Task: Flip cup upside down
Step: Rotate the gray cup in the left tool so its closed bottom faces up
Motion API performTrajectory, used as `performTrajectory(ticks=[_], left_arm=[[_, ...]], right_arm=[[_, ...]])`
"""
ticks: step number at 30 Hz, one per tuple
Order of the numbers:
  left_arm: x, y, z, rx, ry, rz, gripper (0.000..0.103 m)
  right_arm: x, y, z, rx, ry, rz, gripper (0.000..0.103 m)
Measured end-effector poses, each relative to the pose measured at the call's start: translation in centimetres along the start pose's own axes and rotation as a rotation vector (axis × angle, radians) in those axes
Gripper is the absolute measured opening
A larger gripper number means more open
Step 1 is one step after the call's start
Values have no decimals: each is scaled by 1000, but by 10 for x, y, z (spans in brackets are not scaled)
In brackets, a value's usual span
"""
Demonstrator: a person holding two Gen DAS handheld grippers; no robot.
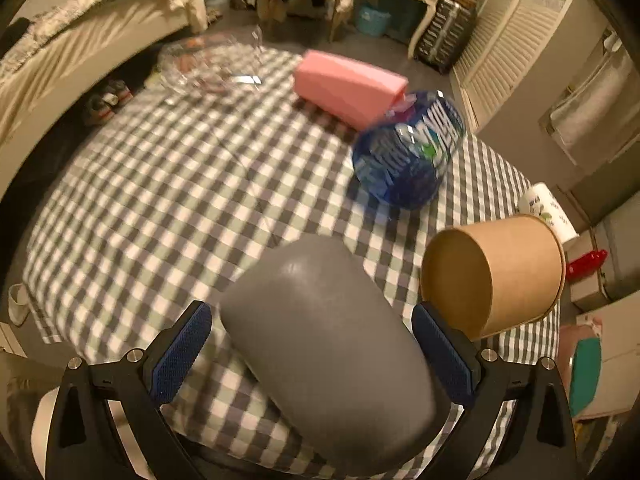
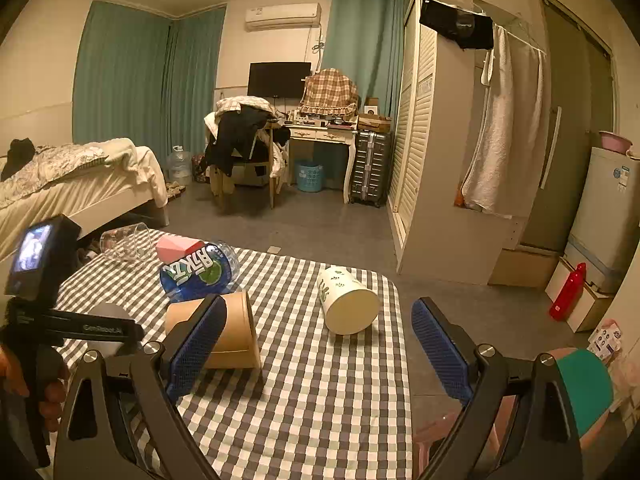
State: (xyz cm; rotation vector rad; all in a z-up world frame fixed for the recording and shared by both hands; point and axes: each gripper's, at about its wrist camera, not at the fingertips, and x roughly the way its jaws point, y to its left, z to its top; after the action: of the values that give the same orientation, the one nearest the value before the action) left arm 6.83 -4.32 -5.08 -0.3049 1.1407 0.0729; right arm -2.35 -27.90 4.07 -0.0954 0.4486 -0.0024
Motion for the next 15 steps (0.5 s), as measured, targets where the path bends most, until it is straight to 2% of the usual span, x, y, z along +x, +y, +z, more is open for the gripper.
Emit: performTrajectory(ticks=[2, 5, 10, 15], left_arm=[[7, -3, 0, 6, 32, -23, 101], [11, -12, -2, 28, 61, -63, 91], [7, -22, -5, 70, 47, -53, 83], [-4, -17, -2, 83, -5, -59, 78]], right_arm=[[1, 0, 0, -2, 7, -5, 94], [3, 1, 0, 1, 12, -6, 94], [2, 6, 1, -9, 6, 7, 94], [4, 9, 0, -14, 8, 3, 94]])
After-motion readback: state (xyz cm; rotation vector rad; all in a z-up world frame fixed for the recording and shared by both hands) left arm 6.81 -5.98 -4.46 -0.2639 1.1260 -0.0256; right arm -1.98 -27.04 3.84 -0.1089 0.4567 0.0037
